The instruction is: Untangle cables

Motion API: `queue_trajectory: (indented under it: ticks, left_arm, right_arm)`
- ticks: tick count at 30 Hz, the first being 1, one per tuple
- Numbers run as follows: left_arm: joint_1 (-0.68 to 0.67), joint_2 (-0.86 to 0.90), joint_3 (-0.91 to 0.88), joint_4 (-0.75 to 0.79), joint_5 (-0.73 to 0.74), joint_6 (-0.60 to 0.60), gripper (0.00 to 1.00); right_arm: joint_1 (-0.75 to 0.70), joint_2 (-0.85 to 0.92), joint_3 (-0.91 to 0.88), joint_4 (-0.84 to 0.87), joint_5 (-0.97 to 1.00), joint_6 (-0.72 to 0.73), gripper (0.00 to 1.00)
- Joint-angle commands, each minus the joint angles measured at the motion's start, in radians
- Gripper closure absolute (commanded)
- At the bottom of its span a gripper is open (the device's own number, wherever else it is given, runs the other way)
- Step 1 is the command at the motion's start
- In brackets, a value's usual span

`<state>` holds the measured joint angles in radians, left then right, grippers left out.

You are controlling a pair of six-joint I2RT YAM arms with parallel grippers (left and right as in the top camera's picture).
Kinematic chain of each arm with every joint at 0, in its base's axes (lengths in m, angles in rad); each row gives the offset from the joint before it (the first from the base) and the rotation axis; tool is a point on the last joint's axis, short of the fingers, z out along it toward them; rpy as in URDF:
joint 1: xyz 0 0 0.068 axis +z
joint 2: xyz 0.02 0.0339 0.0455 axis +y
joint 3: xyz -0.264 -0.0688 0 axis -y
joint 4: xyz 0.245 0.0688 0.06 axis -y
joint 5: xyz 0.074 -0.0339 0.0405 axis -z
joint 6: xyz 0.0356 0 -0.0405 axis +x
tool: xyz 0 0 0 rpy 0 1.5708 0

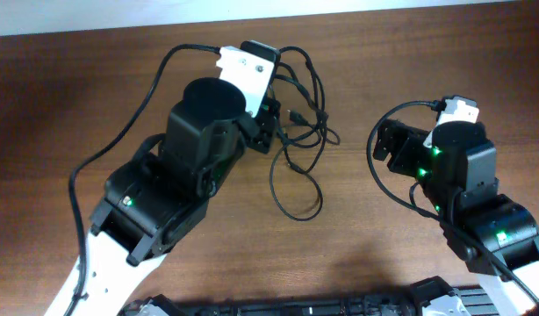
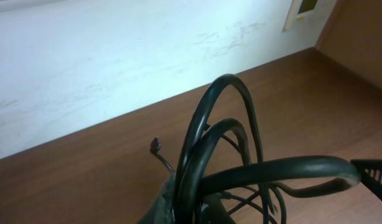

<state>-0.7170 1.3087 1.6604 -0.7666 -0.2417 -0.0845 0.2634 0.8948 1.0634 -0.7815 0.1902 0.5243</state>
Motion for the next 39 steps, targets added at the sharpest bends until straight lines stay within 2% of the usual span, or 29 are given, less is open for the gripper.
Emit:
queue_trajectory:
  ticks: [1, 2, 5, 6, 8, 9, 11, 15, 19, 23, 25, 34, 39]
  left_arm:
    - [0.0, 0.05, 0.006, 0.016, -0.013, -0.035, 0.95]
    - [0.0, 0.063, 0.006, 0.016, -0.013, -0.035, 0.94]
    - [0.0, 0.096, 0.006, 0.015, -0.013, -0.035, 0.69]
    - [0.0, 0.108, 0.006, 0.015, -0.013, -0.036, 0.49]
    - [0.0, 0.117, 0.006, 0.015, -0.013, -0.036, 0.18]
    - [0.0, 0.118, 0.006, 0.015, -0.013, -0.036, 0.18]
    - [0.0, 0.118, 0.006, 0.015, -0.013, -0.036, 0.04]
    - [0.0, 0.118, 0.006, 0.011, -0.014, -0.05, 0.0]
    - [0.042, 0.118, 0.006, -0.016, -0.013, -0.124, 0.01]
    - [0.15, 0.118, 0.006, -0.11, -0.008, -0.3, 0.01]
    - [0.184, 0.118, 0.006, -0.143, -0.009, -0.335, 0.01]
    - [0.297, 0.118, 0.006, -0.303, -0.01, -0.345, 0.01]
    - [0.348, 0.118, 0.006, -0.392, -0.009, -0.317, 0.01]
  right_arm:
    - [-0.003, -0.015, 0.008, -0.005, -0.003, 0.008, 0.08]
    - [-0.003, -0.015, 0.008, -0.005, -0.003, 0.008, 0.08]
    - [-0.003, -0.016, 0.008, -0.005, -0.002, 0.008, 0.08]
    - [-0.003, -0.015, 0.008, -0.005, -0.002, 0.008, 0.08]
    - [-0.003, -0.015, 0.008, -0.005, -0.002, 0.008, 0.08]
    - [-0.003, -0.015, 0.008, -0.005, -0.002, 0.008, 0.08]
    - [-0.003, -0.015, 0.008, -0.005, -0.002, 0.008, 0.08]
    - [-0.003, -0.015, 0.008, -0.005, -0.002, 0.005, 0.08]
    - [-0.003, -0.015, 0.008, -0.005, -0.002, 0.005, 0.08]
    - [-0.003, -0.01, 0.008, -0.005, -0.002, 0.004, 0.07]
    - [-0.003, -0.005, 0.008, -0.005, -0.002, 0.004, 0.07]
    - [-0.003, 0.05, 0.008, 0.013, -0.072, -0.164, 0.07]
    - [-0.003, 0.095, 0.008, 0.056, -0.242, -0.32, 0.06]
